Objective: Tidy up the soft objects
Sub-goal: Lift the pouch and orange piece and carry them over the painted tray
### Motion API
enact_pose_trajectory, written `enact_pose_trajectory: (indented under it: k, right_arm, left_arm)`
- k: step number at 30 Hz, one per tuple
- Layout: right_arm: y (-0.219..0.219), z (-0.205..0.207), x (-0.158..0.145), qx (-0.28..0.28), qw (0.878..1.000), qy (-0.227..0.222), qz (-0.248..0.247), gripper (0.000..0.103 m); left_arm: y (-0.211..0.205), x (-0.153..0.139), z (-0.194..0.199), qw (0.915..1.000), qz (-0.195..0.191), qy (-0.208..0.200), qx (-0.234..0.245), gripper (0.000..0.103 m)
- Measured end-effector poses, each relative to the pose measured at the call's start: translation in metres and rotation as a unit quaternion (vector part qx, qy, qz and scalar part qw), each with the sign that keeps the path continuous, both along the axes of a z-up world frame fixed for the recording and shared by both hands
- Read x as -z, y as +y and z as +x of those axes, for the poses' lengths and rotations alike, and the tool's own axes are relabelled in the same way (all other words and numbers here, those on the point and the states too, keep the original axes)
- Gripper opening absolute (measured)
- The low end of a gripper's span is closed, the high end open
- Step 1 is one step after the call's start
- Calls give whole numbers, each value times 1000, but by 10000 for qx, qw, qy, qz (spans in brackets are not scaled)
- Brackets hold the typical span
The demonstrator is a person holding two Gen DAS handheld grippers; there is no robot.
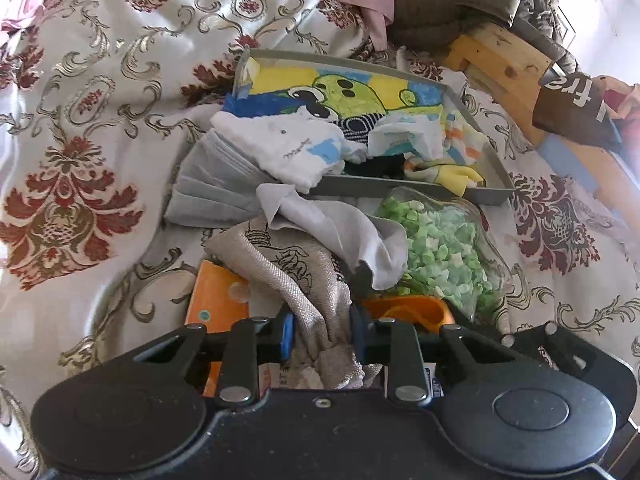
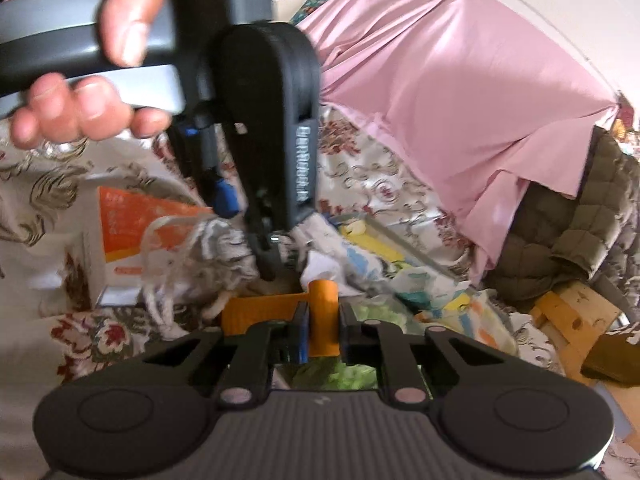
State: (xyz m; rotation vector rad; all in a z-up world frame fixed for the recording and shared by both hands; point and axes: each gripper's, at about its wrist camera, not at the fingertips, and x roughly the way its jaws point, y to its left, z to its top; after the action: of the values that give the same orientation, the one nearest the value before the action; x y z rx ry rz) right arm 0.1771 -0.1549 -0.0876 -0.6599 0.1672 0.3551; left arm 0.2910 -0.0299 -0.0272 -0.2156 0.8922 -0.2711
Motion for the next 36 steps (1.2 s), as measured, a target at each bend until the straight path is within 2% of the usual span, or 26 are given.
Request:
enact_pose_trajectory:
  k: [6,12,17,21,27,31,36]
  right_arm:
    - [-4,-5,-10,23,9997,-237,65,15]
    - [-13,-6,-22,104,9988,-347,333,15]
    - [-19,-10,-31,85,9971,-554,517,15]
    - [-30,-12,-43,48,9930,-662,972,15]
    - [-46,-12,-58,74,9869,-796,1405,15]
    - [-61,1,-76,78,9752,-497,2155,15]
    - [-65,47,-95,237,9709,-735,2267,15]
  left_arm:
    - [2,-20,-13,9997,193,-35,124,29]
    - [8,-46,-35,9991,321,-253,147,29]
    - [13,-63,-49,9981,242,-565,2,29]
    - [15,-74,-53,9966,141,-795,-174,29]
    - [15,-89,-44,9937,18,-1101,-225,29]
    - [14,-92,-25,9921,-73,-1236,-201,29]
    - [10,-91,11,9887,-96,-1491,-142,29]
